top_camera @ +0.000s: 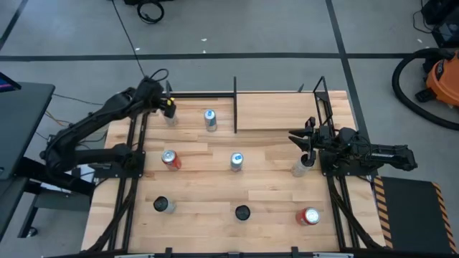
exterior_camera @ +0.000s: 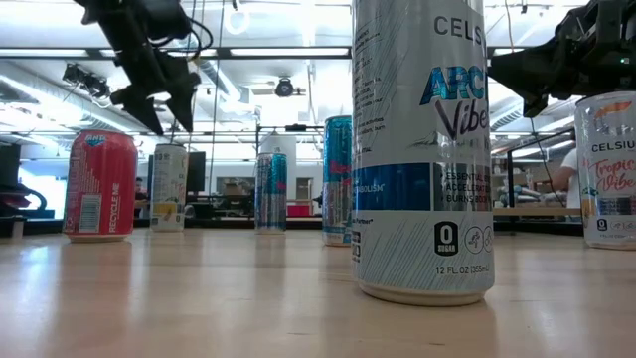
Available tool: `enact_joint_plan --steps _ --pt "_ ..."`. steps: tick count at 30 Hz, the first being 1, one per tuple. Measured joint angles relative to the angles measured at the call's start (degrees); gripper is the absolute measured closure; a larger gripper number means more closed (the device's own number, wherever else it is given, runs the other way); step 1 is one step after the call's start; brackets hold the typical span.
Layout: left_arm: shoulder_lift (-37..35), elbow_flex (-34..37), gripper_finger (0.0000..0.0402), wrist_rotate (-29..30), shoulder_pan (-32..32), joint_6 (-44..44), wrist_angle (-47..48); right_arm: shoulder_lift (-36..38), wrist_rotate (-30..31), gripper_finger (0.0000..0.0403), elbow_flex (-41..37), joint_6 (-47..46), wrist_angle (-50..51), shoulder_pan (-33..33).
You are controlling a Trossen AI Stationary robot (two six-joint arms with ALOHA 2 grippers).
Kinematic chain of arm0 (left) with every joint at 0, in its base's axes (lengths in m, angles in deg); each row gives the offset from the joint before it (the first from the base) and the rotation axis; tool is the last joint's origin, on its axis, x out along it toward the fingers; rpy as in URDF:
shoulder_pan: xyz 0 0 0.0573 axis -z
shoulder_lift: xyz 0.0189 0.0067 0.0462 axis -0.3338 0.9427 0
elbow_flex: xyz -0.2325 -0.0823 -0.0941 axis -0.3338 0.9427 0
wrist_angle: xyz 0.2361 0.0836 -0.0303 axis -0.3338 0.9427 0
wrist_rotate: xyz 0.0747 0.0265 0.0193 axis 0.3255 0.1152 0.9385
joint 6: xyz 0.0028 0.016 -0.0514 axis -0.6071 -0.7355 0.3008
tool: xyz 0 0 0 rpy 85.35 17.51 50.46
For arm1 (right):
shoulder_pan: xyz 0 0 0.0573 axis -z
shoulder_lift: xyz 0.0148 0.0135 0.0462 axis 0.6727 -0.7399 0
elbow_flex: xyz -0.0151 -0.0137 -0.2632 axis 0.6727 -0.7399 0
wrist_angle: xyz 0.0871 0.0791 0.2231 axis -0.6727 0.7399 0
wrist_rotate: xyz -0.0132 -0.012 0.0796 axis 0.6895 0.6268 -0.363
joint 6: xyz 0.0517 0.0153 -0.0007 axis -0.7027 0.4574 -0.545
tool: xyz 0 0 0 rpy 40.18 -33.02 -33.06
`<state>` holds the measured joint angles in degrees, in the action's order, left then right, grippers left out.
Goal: Place canned beverage on shelf
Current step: Put the top white yellow soda can on the shelf
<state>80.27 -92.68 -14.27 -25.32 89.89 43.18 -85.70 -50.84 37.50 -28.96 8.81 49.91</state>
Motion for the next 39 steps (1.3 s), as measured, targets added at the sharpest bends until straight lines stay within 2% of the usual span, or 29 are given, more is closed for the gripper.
enact_joint_plan --steps 14,31,39 --pt "4.42 -0.07 0.0012 -1.56 -0.14 0.46 0.63 0.00 0.01 0.0290 0.00 0.00 0.00 0.00" --pt "4.40 -0.07 0.0012 -1.25 -1.03 -1.51 7.00 0.00 0.00 0.0290 0.01 0.00 0.00 0.01" --pt "3.88 -0.07 0.0012 -0.87 1.12 -1.60 7.84 0.00 0.01 0.0290 0.00 0.00 0.00 0.02"
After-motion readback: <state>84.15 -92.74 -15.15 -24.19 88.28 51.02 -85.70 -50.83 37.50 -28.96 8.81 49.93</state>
